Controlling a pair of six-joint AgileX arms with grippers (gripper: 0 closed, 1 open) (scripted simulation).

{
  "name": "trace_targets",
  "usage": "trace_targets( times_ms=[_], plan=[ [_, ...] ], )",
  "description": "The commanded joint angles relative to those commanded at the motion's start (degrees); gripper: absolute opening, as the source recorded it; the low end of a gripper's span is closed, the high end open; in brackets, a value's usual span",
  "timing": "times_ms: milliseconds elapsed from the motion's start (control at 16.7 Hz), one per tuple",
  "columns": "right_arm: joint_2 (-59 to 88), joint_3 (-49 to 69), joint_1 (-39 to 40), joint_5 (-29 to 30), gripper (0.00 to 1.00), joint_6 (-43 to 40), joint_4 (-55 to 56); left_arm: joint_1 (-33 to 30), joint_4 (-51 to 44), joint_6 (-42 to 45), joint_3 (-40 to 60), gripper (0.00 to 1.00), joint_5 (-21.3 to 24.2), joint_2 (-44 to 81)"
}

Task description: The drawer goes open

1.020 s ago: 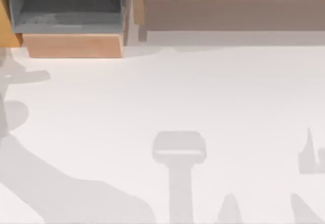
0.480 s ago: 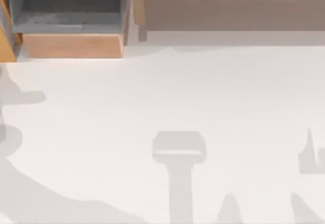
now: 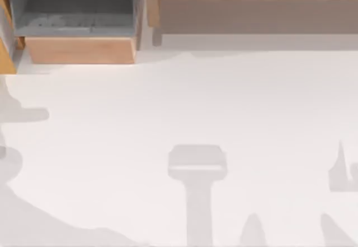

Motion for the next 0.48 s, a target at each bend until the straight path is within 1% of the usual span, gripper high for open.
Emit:
trace_targets(
  times_ms=[360,480],
  plan=[
    [0.0,0.0,0.0,0.0,1.0,0.0,0.0,4.2,6.0,0.2,-11.1,0.0,4.0,-4.7],
    [0.0,0.0,0.0,0.0,1.0,0.0,0.0,5.1,7.2,0.3,-13.0,0.0,4.6,-5.6]
  ],
)
